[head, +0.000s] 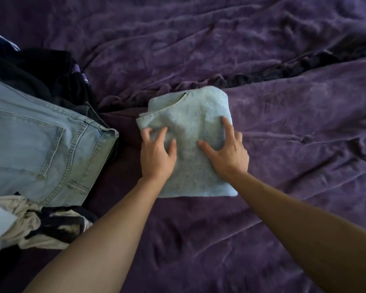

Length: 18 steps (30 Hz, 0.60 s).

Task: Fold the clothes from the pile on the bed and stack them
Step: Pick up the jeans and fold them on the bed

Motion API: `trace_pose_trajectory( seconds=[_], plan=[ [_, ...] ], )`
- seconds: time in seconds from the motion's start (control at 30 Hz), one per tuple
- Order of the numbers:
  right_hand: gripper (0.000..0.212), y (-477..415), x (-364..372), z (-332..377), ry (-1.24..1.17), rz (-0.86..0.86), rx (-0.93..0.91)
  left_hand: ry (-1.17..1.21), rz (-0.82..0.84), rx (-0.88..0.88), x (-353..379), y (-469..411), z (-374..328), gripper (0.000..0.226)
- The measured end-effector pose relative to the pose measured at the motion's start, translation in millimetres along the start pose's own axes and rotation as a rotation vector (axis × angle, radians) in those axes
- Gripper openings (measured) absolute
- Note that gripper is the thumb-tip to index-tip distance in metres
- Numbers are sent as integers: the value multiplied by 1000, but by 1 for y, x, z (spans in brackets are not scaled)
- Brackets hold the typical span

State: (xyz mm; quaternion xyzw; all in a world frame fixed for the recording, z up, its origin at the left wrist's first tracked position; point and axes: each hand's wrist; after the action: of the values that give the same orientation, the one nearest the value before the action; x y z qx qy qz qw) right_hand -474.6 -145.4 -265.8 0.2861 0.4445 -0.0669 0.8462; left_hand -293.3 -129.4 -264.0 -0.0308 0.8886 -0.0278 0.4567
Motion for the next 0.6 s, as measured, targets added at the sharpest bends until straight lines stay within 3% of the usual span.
trace_pose_trajectory(
  seconds=[0.17, 0.6],
  plan=[
    [88, 31, -74, -63, -11, -8, 36, -65, 72, 44, 11, 40, -94, 36],
    [89, 72, -305, -306, -57, -68, 176, 117, 180, 112, 90, 137, -392, 35]
  ],
)
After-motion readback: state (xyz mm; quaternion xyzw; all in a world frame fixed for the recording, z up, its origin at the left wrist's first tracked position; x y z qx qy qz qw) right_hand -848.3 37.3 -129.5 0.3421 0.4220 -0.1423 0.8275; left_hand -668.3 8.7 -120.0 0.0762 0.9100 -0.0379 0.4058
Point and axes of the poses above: each hand's wrist, its own y-axis away from the middle knuckle, its own x-axis out of the palm, z = x × y, and after that the axes turned 15 degrees about x, right-handed
